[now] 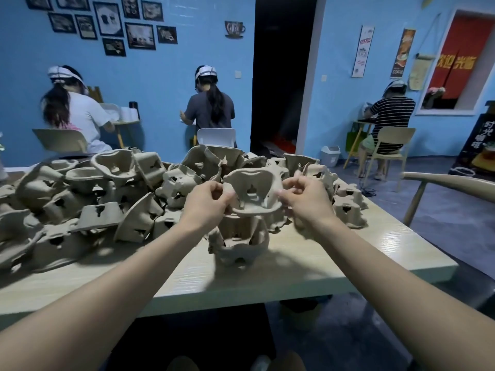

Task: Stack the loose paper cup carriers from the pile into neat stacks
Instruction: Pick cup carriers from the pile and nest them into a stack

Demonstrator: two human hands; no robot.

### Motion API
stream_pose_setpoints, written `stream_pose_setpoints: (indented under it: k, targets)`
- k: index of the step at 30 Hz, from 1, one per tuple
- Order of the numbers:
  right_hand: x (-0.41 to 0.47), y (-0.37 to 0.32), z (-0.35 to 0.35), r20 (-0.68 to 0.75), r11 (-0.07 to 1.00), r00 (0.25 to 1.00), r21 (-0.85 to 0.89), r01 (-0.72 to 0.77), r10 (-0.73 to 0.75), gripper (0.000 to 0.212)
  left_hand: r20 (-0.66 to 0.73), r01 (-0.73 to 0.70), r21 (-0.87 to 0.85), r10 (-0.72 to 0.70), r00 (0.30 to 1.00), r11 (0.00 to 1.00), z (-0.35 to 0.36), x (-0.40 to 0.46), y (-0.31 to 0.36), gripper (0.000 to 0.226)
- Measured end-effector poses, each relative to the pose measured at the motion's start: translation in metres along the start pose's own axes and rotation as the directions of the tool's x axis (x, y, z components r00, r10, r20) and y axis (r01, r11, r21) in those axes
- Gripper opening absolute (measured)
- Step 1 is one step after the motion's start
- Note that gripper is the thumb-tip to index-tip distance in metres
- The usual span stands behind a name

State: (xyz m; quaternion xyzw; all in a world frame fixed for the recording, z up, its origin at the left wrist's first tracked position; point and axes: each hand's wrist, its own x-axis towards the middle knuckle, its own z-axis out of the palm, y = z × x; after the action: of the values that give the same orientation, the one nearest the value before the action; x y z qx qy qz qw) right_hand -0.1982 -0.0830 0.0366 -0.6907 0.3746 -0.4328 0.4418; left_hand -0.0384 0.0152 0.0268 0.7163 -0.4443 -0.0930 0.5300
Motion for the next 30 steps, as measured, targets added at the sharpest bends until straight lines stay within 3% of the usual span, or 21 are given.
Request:
stream_pose_setpoints:
  k: [4,10,22,26,30]
  targets:
    - [-0.011,-0.002,0.008,0.123,0.993,0.989,0.074,-0.095,0.085,0.008,0.0,0.053,-0.016,-0.053,0.999,0.998,-0.014,-0.006,-0.007,0.017]
    - [-0.018,0.008,0.018,0.187,0.993,0.978,-0.097,-0.074,0.091,0.007,0.025,0.137,0.029,-0.137,0.99,0.99,-0.021,-0.015,-0.025,0.018]
    - [-0.022,0.033,0.027,0.16,0.833,0.986,-0.537,0.135,-0.057,0.018,0.024,0.076,0.286,-0.086,0.996,0.955,-0.012,-0.027,-0.032,0.016]
    - [-0.024,0.039,0.025,0.191,0.81,0.98,-0.563,0.161,-0.061,0.022,0.037,0.03,0.39,-0.049,0.998,0.92,-0.007,-0.025,-0.034,0.022]
    - [-0.02,0.041,0.007,0.137,0.83,0.988,-0.541,0.135,-0.072,0.02,0.042,-0.068,0.478,0.055,0.998,0.876,0.004,-0.02,-0.02,0.031]
